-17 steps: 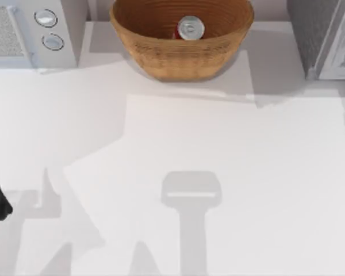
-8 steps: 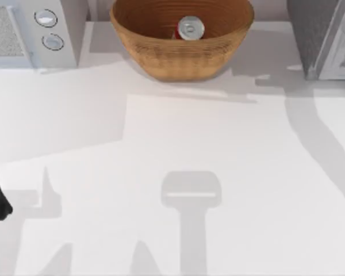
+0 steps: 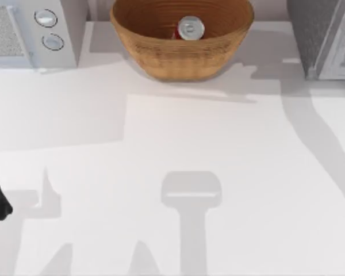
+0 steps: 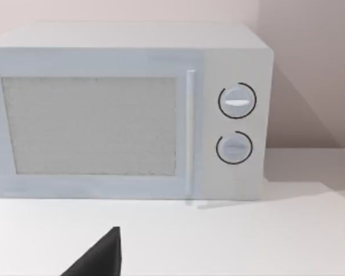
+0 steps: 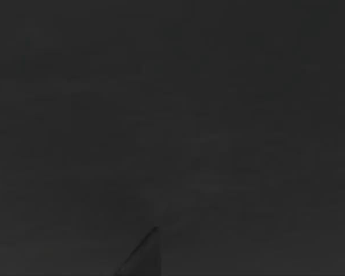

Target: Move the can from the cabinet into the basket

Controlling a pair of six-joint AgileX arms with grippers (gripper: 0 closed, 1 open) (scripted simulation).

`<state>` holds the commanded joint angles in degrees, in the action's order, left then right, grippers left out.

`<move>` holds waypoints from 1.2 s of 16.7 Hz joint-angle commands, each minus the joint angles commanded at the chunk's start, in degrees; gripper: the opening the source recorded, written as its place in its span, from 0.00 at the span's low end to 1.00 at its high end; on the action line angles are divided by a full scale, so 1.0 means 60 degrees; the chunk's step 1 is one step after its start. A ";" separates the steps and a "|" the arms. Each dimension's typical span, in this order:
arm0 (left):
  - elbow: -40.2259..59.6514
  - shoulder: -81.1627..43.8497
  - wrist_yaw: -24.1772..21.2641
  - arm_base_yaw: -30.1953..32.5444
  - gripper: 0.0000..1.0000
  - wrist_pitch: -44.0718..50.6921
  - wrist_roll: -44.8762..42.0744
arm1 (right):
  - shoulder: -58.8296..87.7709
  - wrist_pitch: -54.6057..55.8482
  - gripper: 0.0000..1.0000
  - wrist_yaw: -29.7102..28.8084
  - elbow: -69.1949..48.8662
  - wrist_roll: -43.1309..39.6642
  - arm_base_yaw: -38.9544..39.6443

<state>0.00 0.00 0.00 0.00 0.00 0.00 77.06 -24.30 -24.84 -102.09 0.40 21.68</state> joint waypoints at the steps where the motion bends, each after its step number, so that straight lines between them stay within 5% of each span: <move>1: 0.0000 0.0000 0.0000 0.0000 1.00 0.0000 0.0000 | 0.0316 0.0062 1.00 0.0117 -0.0170 0.0004 -0.0120; 11: 0.0000 0.0000 0.0000 0.0000 1.00 0.0000 0.0000 | 0.0069 0.0381 1.00 0.0510 0.0155 -0.0005 -0.0481; 20: 0.0000 0.0000 0.0000 0.0000 1.00 0.0000 0.0000 | -0.4949 0.1759 1.00 0.1892 0.7053 -0.0031 -0.1671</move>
<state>0.00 0.00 0.00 0.00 0.00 0.00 47.37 -13.75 -13.49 -59.78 0.21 11.66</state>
